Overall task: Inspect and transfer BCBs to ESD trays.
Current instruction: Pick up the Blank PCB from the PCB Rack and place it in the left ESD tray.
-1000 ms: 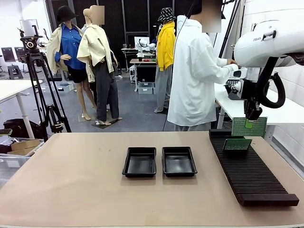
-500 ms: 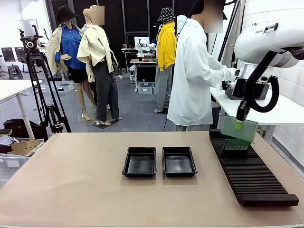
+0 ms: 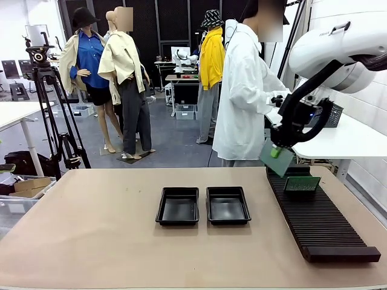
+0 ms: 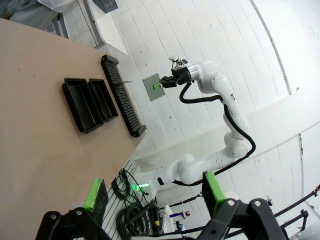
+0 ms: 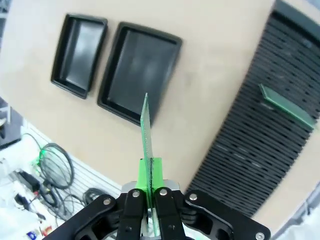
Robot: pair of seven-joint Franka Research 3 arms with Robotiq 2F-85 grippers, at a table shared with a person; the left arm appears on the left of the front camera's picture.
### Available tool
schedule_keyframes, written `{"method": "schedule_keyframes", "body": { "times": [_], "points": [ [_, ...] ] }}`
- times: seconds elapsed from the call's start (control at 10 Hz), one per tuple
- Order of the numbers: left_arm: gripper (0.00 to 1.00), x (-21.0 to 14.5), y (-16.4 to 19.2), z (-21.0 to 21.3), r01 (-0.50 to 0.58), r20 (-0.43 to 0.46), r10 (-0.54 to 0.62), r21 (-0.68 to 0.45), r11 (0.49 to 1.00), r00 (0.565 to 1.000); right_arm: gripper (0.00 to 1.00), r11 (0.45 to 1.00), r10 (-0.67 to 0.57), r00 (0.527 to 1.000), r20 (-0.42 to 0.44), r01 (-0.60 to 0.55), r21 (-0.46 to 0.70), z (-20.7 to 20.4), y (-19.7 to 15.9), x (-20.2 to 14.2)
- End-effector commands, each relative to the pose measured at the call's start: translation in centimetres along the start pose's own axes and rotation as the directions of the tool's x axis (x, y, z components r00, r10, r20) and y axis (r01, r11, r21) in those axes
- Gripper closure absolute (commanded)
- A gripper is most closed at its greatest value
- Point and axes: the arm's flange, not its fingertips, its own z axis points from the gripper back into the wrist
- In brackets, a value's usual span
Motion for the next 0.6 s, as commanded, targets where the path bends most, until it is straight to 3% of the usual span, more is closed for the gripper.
{"method": "schedule_keyframes", "body": {
  "times": [0.0,0.5],
  "points": [
    [0.00,-0.1,-0.2,0.2,-0.003,-0.001,0.003,0.009,1.000,1.000,1.00,0.996,-0.076,0.996,0.037,0.074,0.047,-2.0,1.6,-0.5],
    [0.00,-0.1,-0.2,0.2,-0.003,-0.001,0.003,0.009,1.000,1.000,1.00,0.968,-0.188,0.969,0.161,0.155,0.197,-5.4,2.2,1.0]
  ]
}}
